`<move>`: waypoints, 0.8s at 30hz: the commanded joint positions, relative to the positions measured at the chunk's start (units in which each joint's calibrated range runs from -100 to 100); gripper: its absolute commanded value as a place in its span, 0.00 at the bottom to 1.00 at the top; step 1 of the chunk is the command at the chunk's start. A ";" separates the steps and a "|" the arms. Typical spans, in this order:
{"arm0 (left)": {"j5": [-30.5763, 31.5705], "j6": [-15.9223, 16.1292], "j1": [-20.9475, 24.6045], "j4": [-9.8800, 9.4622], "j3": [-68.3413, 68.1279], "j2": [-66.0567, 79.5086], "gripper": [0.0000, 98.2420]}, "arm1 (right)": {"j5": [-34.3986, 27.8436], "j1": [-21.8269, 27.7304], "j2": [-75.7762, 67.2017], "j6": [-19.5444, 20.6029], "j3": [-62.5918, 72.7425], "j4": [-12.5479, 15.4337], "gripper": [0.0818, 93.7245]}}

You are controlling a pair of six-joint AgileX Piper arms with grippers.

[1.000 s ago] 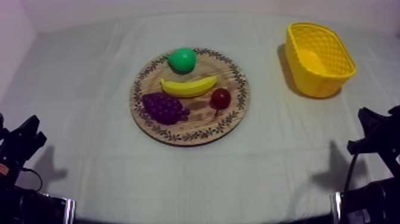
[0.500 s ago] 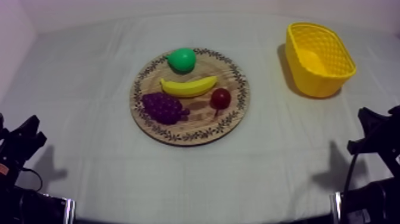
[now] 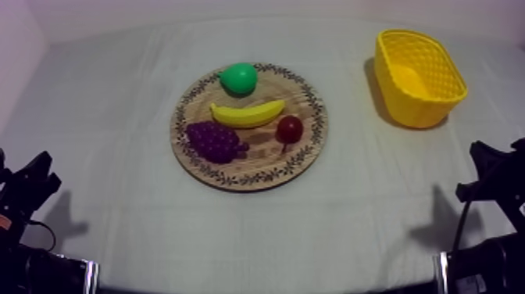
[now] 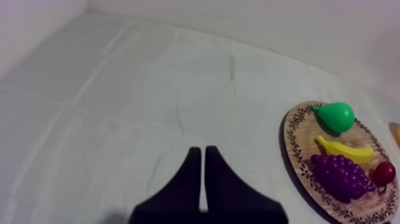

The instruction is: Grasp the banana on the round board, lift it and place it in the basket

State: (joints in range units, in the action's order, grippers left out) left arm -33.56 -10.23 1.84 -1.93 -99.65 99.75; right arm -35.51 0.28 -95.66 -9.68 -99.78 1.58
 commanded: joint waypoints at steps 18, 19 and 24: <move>0.01 -0.01 0.01 0.00 -0.01 0.00 0.00 | -1.22 -0.87 4.14 -1.69 5.90 0.09 0.00; 0.01 -0.01 0.01 0.00 -0.01 0.00 0.00 | -1.31 -0.81 5.52 -1.92 7.46 0.22 0.00; 0.01 -0.01 0.01 0.00 -0.01 0.00 0.00 | -2.81 -1.31 13.85 -2.26 18.01 0.08 0.00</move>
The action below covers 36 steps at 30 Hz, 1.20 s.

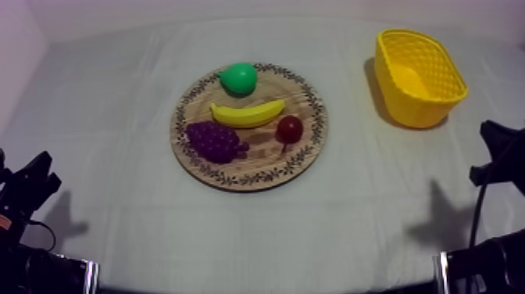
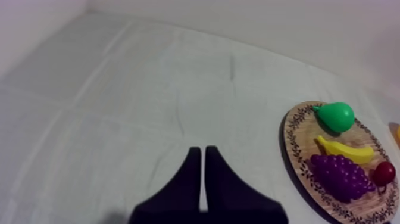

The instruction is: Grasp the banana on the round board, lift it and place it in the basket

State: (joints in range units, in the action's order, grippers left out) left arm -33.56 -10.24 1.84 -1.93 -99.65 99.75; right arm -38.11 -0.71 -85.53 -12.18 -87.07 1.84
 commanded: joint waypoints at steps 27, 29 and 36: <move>0.01 0.01 0.01 0.00 -0.01 0.00 0.00 | -21.86 -14.97 36.56 6.48 53.61 -9.38 0.00; 0.01 0.01 0.01 0.00 -0.01 0.00 0.00 | -23.39 -16.40 38.57 7.14 55.15 -10.15 0.00; 0.01 0.01 0.01 0.00 -0.01 0.00 0.00 | -28.70 -21.03 45.32 8.28 61.65 -11.48 0.00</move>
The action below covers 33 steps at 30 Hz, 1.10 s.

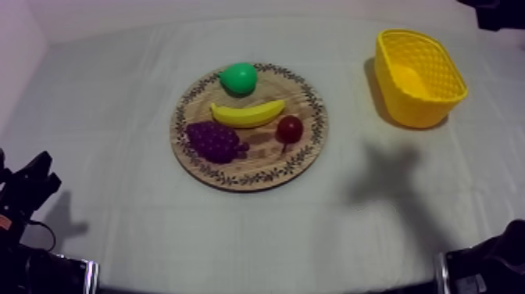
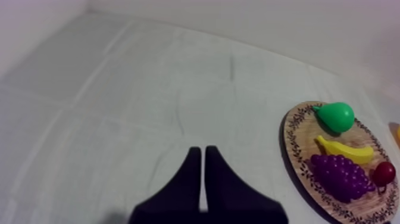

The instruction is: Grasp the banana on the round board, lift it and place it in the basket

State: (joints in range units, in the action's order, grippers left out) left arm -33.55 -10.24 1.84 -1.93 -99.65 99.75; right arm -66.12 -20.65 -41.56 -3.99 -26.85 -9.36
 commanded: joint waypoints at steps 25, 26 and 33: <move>0.00 0.01 0.01 0.00 -0.01 0.00 0.00 | -12.08 -11.74 20.73 3.53 16.77 -3.76 0.00; 0.00 0.01 0.01 0.00 -0.01 0.00 0.00 | -12.30 -11.69 21.30 3.54 17.14 -3.73 0.00; 0.00 0.01 0.01 0.00 -0.01 0.00 0.00 | -13.39 -11.32 24.84 4.13 18.92 -3.78 0.00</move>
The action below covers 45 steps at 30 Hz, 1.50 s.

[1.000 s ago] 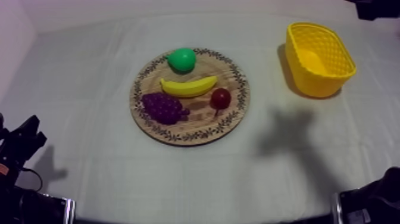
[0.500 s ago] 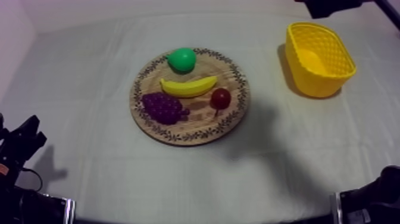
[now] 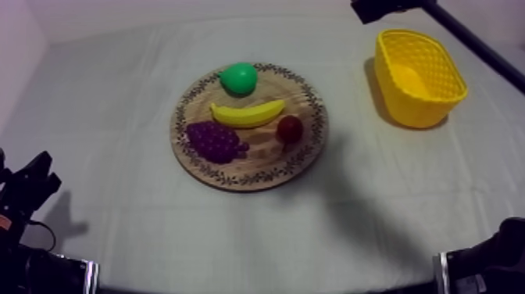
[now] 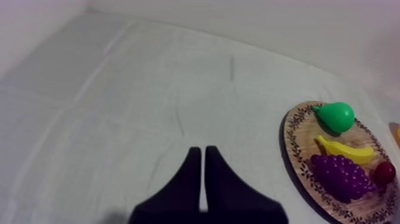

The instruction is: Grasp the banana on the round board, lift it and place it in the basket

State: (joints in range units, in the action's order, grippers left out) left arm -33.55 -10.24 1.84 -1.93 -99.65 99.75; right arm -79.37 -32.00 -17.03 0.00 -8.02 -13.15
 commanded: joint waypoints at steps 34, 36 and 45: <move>0.00 0.01 0.01 0.00 -0.01 0.00 0.00 | 1.05 3.18 19.23 -21.75 17.93 10.18 0.00; 0.00 0.01 0.01 0.00 -0.01 0.00 0.00 | -0.51 3.35 21.51 -22.67 20.47 10.61 0.00; 0.00 0.01 0.01 0.00 -0.01 0.00 0.00 | -7.34 3.93 29.87 -25.65 29.40 11.13 0.00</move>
State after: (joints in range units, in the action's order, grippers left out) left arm -33.56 -10.25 1.84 -1.93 -99.65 99.75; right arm -85.62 -28.11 11.93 -25.54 20.23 -2.00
